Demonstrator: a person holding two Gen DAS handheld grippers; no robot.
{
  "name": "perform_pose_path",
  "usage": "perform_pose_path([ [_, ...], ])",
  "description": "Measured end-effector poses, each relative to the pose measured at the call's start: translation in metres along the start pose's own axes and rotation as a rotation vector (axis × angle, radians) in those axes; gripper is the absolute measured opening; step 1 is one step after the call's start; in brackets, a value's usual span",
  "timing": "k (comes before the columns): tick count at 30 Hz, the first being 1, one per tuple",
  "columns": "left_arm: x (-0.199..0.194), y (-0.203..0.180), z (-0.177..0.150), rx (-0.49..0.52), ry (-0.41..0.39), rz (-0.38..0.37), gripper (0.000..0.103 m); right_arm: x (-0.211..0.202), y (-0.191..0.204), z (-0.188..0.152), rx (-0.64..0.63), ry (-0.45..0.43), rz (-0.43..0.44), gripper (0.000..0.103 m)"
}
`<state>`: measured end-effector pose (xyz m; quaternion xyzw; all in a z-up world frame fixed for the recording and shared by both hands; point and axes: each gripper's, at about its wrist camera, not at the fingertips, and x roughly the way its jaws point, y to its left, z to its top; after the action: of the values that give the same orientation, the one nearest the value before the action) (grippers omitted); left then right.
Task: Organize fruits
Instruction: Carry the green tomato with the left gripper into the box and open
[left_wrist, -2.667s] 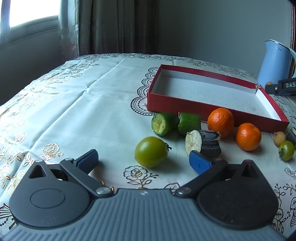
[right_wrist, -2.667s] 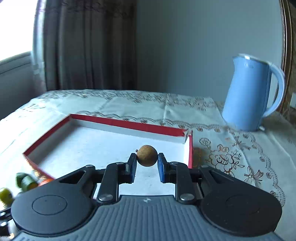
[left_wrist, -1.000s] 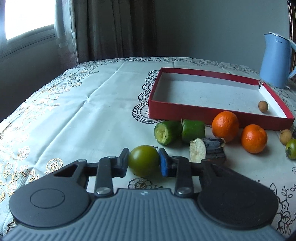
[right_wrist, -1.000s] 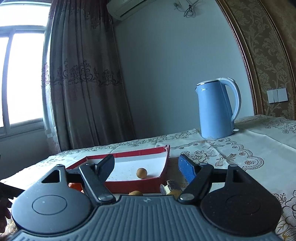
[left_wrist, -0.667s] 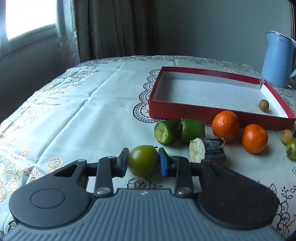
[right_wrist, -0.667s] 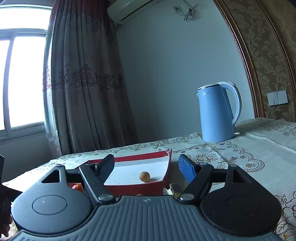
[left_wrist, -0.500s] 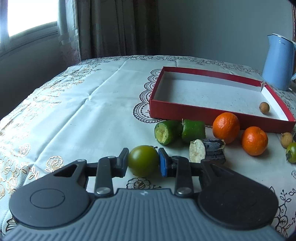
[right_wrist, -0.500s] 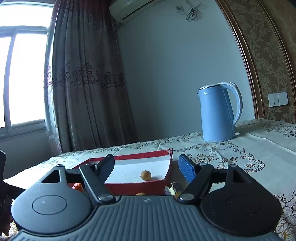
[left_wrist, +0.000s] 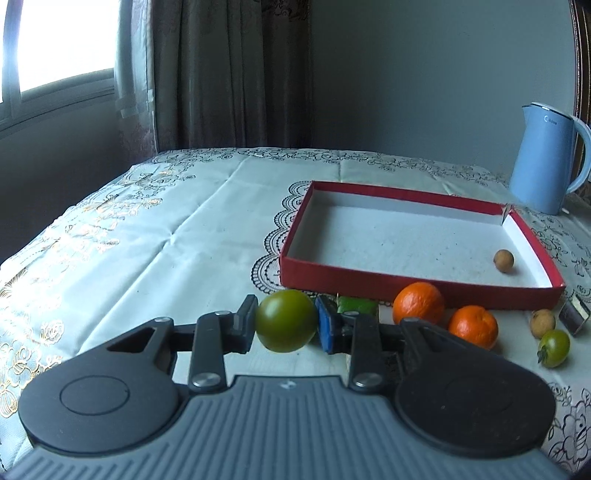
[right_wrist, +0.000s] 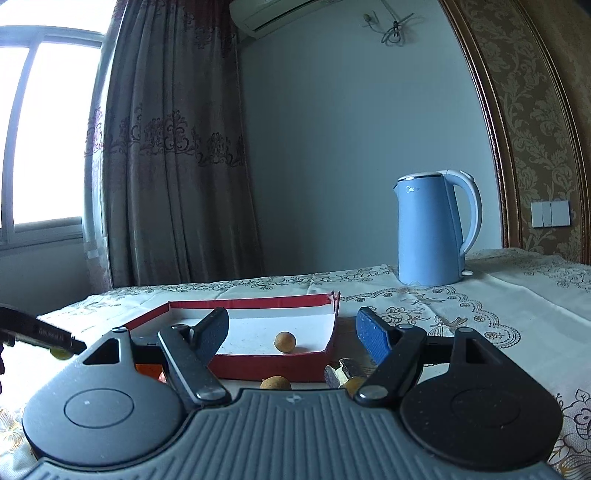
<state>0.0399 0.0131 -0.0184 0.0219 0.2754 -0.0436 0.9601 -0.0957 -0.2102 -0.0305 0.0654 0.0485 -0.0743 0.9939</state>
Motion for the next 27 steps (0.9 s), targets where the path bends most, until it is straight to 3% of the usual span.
perform_pose_path([
  [4,0.002,-0.006,0.007,0.000,-0.007,-0.003,0.031,0.003,0.004,0.000,-0.025,0.017,-0.009,0.076],
  [8,0.003,-0.012,0.013,0.015,-0.024,0.002,0.031,0.007,0.004,0.000,-0.021,0.043,-0.035,0.090],
  [16,0.012,-0.014,0.017,0.009,-0.032,-0.001,0.031,0.011,0.006,0.000,-0.034,0.069,-0.037,0.090],
  [22,0.015,-0.012,0.016,0.003,-0.032,-0.014,0.031,0.032,0.013,-0.002,-0.097,0.278,-0.008,0.090],
  [27,0.016,-0.010,0.015,-0.002,-0.029,-0.021,0.031,0.040,0.027,-0.008,-0.163,0.344,0.034,0.087],
])
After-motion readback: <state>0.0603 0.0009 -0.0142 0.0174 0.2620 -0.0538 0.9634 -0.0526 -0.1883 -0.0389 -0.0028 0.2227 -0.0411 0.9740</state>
